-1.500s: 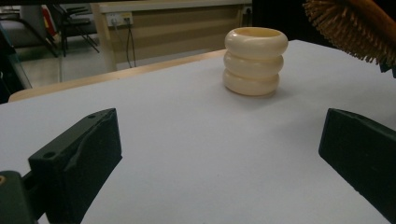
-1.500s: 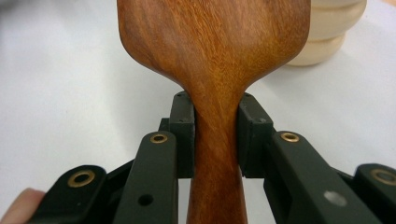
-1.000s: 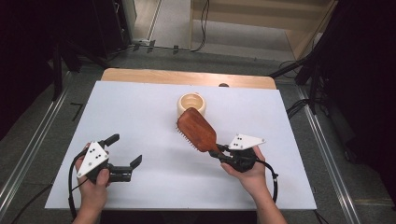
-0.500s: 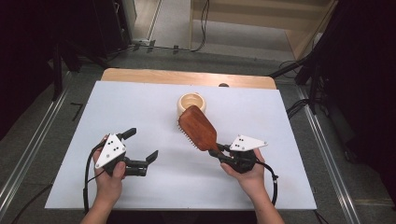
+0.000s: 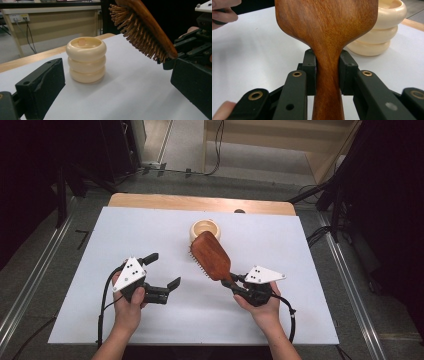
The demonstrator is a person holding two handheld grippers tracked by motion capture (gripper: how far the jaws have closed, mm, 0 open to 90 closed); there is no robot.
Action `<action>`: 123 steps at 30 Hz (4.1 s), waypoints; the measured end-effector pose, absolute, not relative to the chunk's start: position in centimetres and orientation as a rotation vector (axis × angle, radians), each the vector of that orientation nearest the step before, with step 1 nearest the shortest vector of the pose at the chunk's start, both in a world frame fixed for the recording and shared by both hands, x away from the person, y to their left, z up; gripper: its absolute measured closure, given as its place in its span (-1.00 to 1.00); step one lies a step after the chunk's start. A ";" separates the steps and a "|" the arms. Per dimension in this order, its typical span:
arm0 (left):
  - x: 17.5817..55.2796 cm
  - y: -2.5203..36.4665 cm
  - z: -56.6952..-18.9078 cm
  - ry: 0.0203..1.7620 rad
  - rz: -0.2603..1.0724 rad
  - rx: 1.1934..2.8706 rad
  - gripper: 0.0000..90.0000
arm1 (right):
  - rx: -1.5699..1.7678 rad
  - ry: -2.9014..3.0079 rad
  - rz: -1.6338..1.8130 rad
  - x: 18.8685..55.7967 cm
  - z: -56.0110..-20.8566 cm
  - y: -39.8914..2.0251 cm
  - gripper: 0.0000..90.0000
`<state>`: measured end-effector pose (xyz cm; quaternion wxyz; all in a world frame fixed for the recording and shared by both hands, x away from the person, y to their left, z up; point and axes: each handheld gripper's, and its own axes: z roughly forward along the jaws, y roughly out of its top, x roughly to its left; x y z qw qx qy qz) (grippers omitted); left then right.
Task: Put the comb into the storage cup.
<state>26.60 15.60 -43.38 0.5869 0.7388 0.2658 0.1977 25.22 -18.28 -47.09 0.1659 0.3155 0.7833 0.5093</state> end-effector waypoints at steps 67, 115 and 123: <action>29.2 7.7 -41.6 0.731 0.239 1.676 -0.64 | 0.783 2.120 1.501 24.1 -46.9 -14.7 0.56; 30.2 8.3 -40.2 0.662 0.067 1.678 0.29 | 0.941 2.057 1.656 24.7 -46.9 -17.0 -1.00; 30.5 8.9 -39.9 0.672 0.080 1.672 0.29 | 0.943 1.983 1.608 24.1 -47.5 -19.3 -1.00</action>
